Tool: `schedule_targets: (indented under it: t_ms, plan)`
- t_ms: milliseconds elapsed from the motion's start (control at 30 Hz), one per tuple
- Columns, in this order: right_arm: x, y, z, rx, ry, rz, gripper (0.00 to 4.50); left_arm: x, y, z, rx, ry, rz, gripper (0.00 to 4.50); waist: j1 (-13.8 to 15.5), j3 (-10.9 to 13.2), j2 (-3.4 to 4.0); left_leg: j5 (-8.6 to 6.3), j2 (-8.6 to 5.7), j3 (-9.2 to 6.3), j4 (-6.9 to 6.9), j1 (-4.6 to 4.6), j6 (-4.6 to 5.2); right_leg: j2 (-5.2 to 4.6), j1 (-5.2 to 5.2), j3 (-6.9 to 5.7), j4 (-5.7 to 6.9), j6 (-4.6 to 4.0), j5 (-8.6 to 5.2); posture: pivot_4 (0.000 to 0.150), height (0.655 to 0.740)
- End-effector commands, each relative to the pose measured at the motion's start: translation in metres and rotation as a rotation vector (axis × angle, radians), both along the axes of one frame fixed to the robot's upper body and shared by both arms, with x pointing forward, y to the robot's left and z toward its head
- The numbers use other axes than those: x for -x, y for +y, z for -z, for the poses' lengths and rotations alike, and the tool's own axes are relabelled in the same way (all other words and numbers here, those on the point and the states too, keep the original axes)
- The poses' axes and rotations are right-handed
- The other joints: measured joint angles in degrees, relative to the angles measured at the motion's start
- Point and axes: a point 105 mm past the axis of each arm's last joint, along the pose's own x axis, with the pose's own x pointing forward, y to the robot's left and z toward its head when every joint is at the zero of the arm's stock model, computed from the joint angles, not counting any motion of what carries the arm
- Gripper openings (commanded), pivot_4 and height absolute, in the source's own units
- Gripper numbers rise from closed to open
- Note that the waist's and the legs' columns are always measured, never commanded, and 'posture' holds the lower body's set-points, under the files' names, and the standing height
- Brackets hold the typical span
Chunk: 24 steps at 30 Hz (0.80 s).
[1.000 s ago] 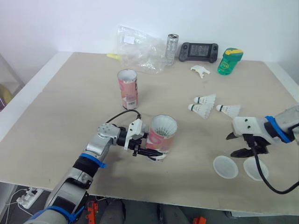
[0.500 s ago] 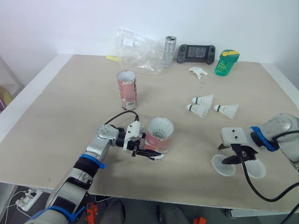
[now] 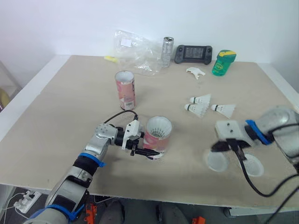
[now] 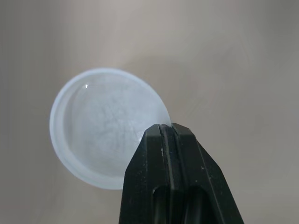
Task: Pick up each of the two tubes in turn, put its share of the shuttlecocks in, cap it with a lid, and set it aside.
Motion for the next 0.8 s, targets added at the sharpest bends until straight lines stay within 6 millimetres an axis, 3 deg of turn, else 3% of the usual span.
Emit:
schedule_targets:
  t_ms: [33, 133, 233, 367, 500, 667, 800]
  plan:
    - [0.002, 0.030, -0.049, -0.117, -0.106, -0.084, 0.08, -0.004, 0.012, 0.025, -0.112, 0.054, -0.051, 2.43, -0.1, 0.0, -0.11, 0.03, 0.00, -0.02, 0.00, 0.00, 0.00, 0.00, 0.00, -0.02, 0.00, 0.00, 0.00, 0.150, 0.7400]
    - [0.005, 0.076, -0.106, -0.238, -0.228, -0.248, 0.08, -0.004, 0.012, 0.026, -0.134, 0.048, -0.033, 2.43, -0.4, 0.1, -0.15, 0.08, -0.02, 0.05, 0.01, -0.04, -0.06, -0.10, -0.06, 0.00, -0.05, -0.04, 0.14, 0.150, 0.7400]
    - [0.010, 0.101, -0.129, -0.271, -0.263, -0.345, 0.08, -0.005, 0.012, 0.025, -0.136, 0.055, -0.024, 2.43, -0.6, 0.1, -0.16, 0.10, -0.02, 0.06, -0.05, -0.04, -0.06, -0.11, -0.15, 0.00, -0.05, -0.09, 0.21, 0.150, 0.7400]
    - [0.020, 0.127, -0.130, -0.226, -0.262, -0.477, 0.08, -0.003, 0.012, 0.025, -0.146, 0.075, -0.006, 2.43, -0.3, -0.1, -0.52, 0.19, 0.12, -0.05, -0.57, -0.04, -0.04, -0.04, -0.28, -0.22, -0.53, -0.24, 0.23, 0.150, 0.7400]
    - [0.012, 0.144, -0.117, -0.152, -0.301, -0.529, 0.08, 0.000, 0.014, 0.027, -0.156, 0.079, 0.000, 2.43, -0.4, -0.1, -0.41, 0.20, 0.09, 0.06, -0.65, -0.15, -0.05, -0.10, -0.17, -0.17, -0.58, 0.02, 0.37, 0.150, 0.7400]
    - [-0.008, 0.145, -0.109, -0.066, -0.363, -0.511, 0.08, 0.001, 0.016, 0.028, -0.158, 0.086, -0.004, 2.43, -0.4, -0.1, -0.42, 0.20, 0.12, -0.02, -0.74, -0.16, -0.05, 0.00, -0.20, -0.20, -0.58, -0.01, 0.34, 0.150, 0.7400]
    - [-0.010, 0.138, -0.110, -0.025, -0.375, -0.525, 0.08, 0.001, 0.018, 0.029, -0.162, 0.086, -0.012, 2.43, -0.4, -0.1, -0.39, 0.20, 0.12, -0.01, -0.80, -0.16, -0.05, 0.01, -0.22, -0.20, -0.58, -0.03, 0.31, 0.150, 0.7400]
